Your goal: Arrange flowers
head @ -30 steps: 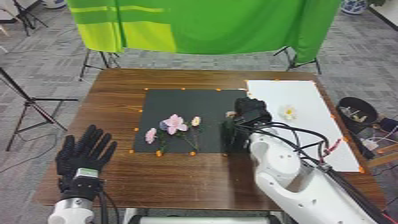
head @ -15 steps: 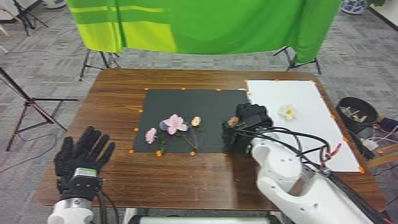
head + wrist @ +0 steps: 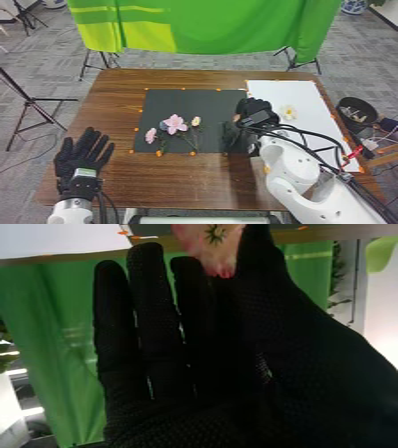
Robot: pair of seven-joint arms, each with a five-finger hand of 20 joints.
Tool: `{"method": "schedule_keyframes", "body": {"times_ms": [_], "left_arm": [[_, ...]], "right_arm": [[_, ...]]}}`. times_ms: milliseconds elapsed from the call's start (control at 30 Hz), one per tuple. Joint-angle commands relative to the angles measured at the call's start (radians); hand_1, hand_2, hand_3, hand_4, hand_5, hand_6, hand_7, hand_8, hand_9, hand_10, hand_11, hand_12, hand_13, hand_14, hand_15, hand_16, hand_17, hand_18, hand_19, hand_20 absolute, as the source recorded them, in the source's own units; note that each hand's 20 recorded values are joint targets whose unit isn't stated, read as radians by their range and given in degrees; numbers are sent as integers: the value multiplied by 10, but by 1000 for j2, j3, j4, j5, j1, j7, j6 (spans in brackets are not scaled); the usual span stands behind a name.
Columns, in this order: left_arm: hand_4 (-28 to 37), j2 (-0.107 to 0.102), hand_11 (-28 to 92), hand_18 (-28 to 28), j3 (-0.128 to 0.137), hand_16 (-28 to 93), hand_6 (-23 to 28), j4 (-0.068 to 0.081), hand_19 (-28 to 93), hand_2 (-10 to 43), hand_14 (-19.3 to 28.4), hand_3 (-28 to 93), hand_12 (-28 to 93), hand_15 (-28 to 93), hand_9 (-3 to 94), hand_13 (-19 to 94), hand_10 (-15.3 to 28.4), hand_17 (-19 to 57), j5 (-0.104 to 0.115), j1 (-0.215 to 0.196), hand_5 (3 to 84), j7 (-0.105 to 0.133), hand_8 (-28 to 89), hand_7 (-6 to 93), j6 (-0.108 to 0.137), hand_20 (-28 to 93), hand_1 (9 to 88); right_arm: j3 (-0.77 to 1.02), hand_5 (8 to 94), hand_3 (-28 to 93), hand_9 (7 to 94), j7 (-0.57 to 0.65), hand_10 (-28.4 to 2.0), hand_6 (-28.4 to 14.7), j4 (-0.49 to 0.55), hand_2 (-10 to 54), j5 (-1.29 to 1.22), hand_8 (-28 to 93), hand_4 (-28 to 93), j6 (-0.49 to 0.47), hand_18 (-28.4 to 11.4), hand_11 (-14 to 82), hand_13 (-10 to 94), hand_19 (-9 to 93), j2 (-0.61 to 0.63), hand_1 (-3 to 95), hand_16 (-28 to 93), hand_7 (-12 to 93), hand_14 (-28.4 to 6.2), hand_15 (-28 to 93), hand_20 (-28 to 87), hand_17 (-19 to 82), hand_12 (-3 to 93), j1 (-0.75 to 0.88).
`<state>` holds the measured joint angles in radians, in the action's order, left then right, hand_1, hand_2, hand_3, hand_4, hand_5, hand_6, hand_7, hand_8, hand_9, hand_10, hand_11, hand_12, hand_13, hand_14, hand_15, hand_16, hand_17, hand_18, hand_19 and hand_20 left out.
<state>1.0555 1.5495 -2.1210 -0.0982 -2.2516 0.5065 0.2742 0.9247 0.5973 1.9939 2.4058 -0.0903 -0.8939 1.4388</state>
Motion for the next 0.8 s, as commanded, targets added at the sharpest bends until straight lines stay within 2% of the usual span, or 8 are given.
{"method": "schedule_keyframes", "body": {"times_ms": [33, 233, 333, 467, 600, 667, 733, 800], "left_arm": [[-283, 5, 302, 170, 0, -58, 102, -2, 418, 167, 174, 706, 142, 490, 381, 279, 157, -61, 1, -8, 466, -11, -85, 172, 6, 177, 258], [-283, 3, 302, 170, 0, -58, 102, -1, 418, 168, 173, 706, 141, 489, 380, 278, 157, -61, 2, -7, 466, -15, -85, 172, 9, 177, 257], [-283, 2, 302, 170, 0, -59, 102, -1, 418, 168, 174, 707, 141, 490, 380, 278, 157, -61, 2, -7, 466, -15, -85, 172, 9, 177, 256], [-283, 1, 301, 170, 2, -59, 102, -1, 418, 168, 173, 706, 141, 490, 381, 279, 157, -61, 2, -10, 467, -14, -85, 171, 9, 176, 257], [-283, 1, 302, 170, 2, -59, 102, 1, 418, 169, 173, 706, 141, 489, 381, 279, 156, -60, -1, -5, 467, -16, -85, 171, 7, 176, 257], [-283, 2, 303, 170, 1, -59, 102, 3, 418, 169, 172, 706, 141, 489, 380, 279, 156, -61, -1, -3, 467, -15, -85, 171, 5, 176, 257], [-283, 1, 302, 170, 2, -59, 102, 1, 418, 169, 173, 706, 141, 489, 381, 279, 156, -61, 1, -6, 467, -16, -85, 171, 7, 176, 258], [-283, 1, 302, 170, 3, -59, 102, 1, 418, 168, 173, 706, 141, 489, 380, 279, 157, -60, 3, -7, 467, -16, -85, 172, 6, 176, 258]], "right_arm": [[-20, 660, 792, 695, -1, -126, -13, -11, -58, 6, -87, -279, 6, -185, 113, 638, 496, -9, 496, 186, 149, -119, 245, 209, 246, 131, 6], [-39, 693, 708, 721, 0, -130, -9, -34, 20, 3, -52, -282, 35, -184, 113, 649, 490, -16, 447, 192, 147, -119, 237, 214, 251, 132, -1], [-54, 713, 633, 738, -3, -130, -4, -51, 57, 22, -45, -283, 58, -183, 112, 654, 485, -18, 460, 197, 142, -118, 236, 218, 253, 135, -4], [-62, 722, 614, 750, -16, -118, 0, -62, 60, 32, -24, -281, 63, -178, 113, 661, 477, -26, 511, 204, 142, -112, 231, 224, 257, 141, -4], [-71, 688, 696, 744, -20, -119, 0, -63, 23, 44, -38, -282, 55, -181, 116, 661, 484, -21, 466, 207, 146, -110, 232, 233, 258, 142, -10], [-66, 673, 723, 716, -18, -123, -6, -65, 14, 43, -57, -283, 58, -182, 111, 644, 490, -26, 449, 204, 143, -112, 234, 229, 256, 135, -8], [-57, 715, 728, 655, -16, -129, -25, -62, 1, 33, -52, -283, 55, -183, 98, 607, 498, -32, 446, 195, 144, -121, 240, 224, 251, 120, -2], [-55, 737, 730, 635, -22, -132, -34, -61, -8, 35, -49, -283, 51, -183, 91, 597, 501, -30, 445, 191, 138, -122, 242, 222, 247, 113, 0]]}}
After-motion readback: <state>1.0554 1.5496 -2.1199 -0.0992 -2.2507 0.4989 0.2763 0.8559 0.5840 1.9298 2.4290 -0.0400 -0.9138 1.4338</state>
